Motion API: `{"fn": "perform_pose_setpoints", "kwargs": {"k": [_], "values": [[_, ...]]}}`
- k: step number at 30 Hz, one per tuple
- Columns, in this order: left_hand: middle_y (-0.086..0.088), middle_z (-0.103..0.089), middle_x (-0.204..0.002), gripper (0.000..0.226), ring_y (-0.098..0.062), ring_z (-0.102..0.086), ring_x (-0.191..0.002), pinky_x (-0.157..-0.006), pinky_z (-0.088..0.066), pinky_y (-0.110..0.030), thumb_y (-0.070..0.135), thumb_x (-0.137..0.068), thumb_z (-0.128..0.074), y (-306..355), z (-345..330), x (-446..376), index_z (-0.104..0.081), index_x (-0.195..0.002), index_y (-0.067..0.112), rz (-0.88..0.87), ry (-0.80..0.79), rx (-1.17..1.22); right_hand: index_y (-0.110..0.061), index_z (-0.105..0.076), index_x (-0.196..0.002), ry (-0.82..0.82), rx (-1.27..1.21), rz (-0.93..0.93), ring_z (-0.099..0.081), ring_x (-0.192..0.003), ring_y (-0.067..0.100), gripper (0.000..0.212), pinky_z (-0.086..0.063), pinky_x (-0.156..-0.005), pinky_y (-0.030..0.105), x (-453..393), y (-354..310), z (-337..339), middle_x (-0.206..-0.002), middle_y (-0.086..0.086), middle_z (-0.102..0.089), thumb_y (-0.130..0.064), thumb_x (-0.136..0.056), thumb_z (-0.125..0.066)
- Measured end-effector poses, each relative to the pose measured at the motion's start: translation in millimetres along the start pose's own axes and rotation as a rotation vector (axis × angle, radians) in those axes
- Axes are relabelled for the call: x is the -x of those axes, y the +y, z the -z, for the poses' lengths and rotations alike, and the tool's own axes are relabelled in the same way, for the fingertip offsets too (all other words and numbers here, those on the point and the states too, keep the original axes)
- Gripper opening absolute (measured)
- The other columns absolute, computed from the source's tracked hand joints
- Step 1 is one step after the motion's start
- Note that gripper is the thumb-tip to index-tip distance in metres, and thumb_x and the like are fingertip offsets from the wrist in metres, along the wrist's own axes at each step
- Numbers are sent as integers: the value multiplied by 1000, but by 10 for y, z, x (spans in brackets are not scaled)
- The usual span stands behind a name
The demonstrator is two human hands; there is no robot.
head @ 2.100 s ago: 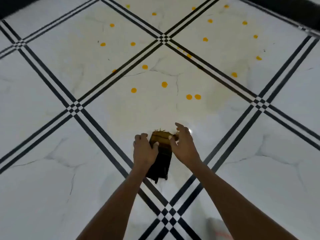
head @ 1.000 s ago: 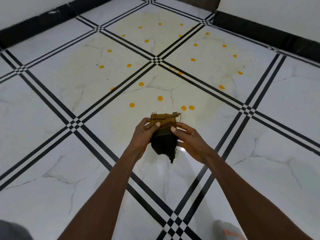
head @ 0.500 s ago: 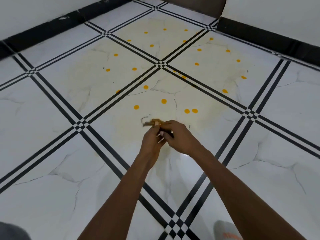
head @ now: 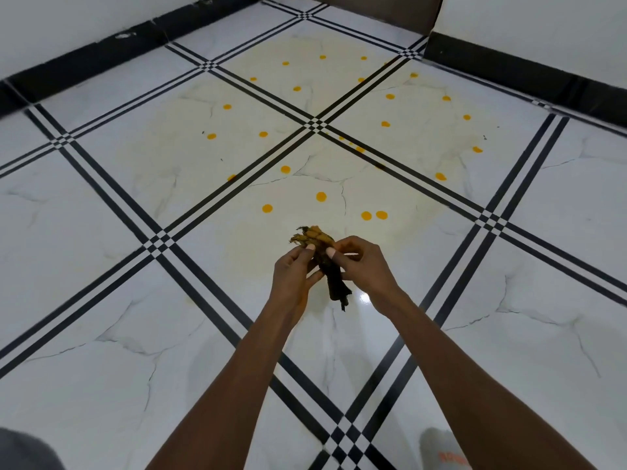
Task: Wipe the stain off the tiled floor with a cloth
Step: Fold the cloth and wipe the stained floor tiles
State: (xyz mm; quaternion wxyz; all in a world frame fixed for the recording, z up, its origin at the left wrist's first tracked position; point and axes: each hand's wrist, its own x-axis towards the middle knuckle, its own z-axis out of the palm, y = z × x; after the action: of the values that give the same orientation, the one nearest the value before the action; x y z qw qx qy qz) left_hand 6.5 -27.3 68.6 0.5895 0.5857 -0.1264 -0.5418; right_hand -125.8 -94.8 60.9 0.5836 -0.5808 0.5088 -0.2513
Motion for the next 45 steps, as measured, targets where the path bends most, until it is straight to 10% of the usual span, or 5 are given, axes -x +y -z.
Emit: {"fn": "perform_pose_setpoints", "kwargs": {"k": [14,20,25,36,45], "values": [[-7,-66,-128,29,-23,-67,-110,-93,-56,-34,25,-108,-50,69,70,-287,-53,-135,15,61,39,-140,-17,-55,-134,162,-400,-156,-73,-108,23,28,-65,-83,37,-55,-156,681,-125,10,-71,-32,-111,-48],[-10,-69,-125,34,-26,-71,-111,-100,-57,-42,16,-103,-56,-4,54,-393,-55,-137,12,12,30,-208,-17,-61,-127,379,239,243,-65,-109,23,27,-53,-86,31,-502,-549,1026,-117,3,-68,-24,-112,-39],[-13,-70,-120,29,-24,-72,-99,-93,-58,-39,13,-102,-55,-88,13,-575,-58,-131,10,-18,79,-265,-11,-52,-141,191,785,248,-66,-107,39,34,-55,-86,45,-946,-530,720,-117,19,-67,-16,-109,-40],[-11,-71,-111,18,-23,-74,-91,-88,-58,-39,16,-101,-57,606,-267,-701,-68,-113,8,-109,183,-698,-11,-60,-136,-112,836,9,-59,-126,31,33,-53,-103,42,-1114,-233,595,-133,11,-62,-14,-104,-52],[-10,-64,-108,14,-27,-62,-102,-87,-50,-36,13,-97,-61,124,527,-1522,-66,-109,9,-271,323,-1119,-32,-26,-165,-132,1163,290,-4,-163,32,65,-3,-128,65,-1605,798,319,-176,5,-9,-59,-106,-31]]}}
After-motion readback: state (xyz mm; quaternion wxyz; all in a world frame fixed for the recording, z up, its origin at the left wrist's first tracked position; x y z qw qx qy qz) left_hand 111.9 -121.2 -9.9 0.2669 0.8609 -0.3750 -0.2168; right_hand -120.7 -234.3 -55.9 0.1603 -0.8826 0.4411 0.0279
